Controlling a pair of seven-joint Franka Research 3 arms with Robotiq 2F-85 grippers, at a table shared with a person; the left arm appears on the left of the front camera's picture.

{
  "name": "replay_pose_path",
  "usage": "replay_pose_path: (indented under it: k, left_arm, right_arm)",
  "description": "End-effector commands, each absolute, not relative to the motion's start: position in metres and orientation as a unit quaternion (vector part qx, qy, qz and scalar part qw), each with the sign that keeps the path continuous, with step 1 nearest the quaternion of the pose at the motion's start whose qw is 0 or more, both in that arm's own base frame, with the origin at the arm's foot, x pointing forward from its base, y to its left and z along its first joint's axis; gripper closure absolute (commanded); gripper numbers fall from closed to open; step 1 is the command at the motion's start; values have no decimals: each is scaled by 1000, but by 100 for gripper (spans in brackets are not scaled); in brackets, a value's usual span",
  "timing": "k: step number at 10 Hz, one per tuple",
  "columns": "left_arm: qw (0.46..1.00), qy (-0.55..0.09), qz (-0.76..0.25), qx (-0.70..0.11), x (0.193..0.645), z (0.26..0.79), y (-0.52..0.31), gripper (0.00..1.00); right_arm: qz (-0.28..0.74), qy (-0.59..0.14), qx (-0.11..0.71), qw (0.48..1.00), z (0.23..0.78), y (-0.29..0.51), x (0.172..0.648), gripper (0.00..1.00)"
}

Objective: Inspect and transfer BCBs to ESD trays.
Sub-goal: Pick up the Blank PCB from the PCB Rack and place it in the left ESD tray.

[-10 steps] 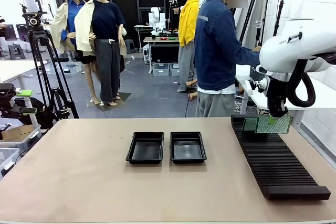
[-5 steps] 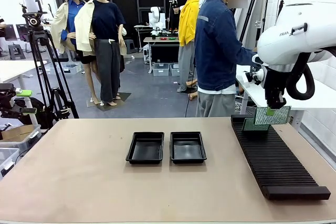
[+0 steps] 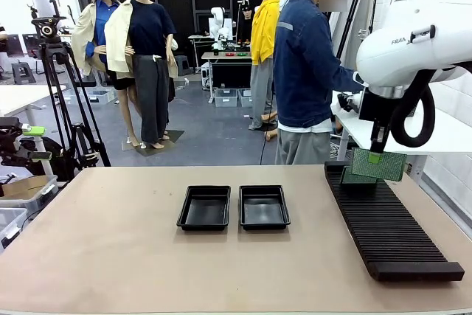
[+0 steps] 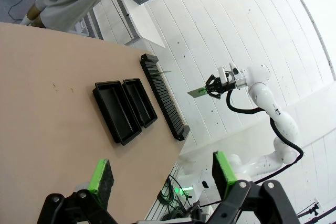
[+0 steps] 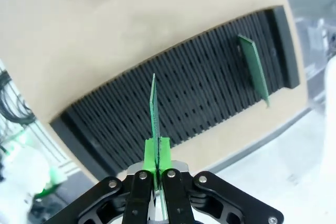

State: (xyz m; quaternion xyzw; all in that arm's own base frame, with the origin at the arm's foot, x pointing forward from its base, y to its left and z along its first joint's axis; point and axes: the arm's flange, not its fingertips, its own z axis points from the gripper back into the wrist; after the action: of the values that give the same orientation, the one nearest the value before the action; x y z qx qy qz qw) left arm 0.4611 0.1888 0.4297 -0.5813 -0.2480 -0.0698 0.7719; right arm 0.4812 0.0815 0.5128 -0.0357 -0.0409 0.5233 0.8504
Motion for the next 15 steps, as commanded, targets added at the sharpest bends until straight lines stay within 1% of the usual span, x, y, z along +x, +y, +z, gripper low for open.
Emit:
replay_pose_path:
  k: [1, 2, 4, 7, 8, 9, 11, 14, 15]
  left_arm:
    - [772, -249, -69, -580, 461, 431, 189, 0]
    - [772, -249, -69, -580, 461, 431, 189, 0]
    - [772, -249, -69, -580, 461, 431, 189, 0]
    - [772, -249, -69, -580, 461, 431, 189, 0]
    - [772, -249, -69, -580, 461, 431, 189, 0]
    - [772, -249, -69, -580, 461, 431, 189, 0]
    - [772, -249, -69, -580, 461, 431, 189, 0]
    - [772, -249, -69, -580, 461, 431, 189, 0]
    - [772, -249, -69, -580, 461, 431, 189, 0]
  right_arm:
    - [428, -30, -7, 903, 520, 101, 471, 100]
    - [380, -27, -2, 925, 524, 107, 469, 100]
    - [298, -62, 10, 952, 528, 126, 464, 100]
    - [169, -89, 50, 980, 527, 165, 461, 100]
    - [139, -86, 67, 984, 527, 176, 461, 100]
    - [103, -59, 83, 989, 526, 189, 462, 100]
    - [54, -36, 109, 992, 524, 218, 468, 100]
    - [-10, -16, 131, 991, 511, 259, 476, 100]
    - [-26, -33, 139, 989, 507, 271, 482, 100]
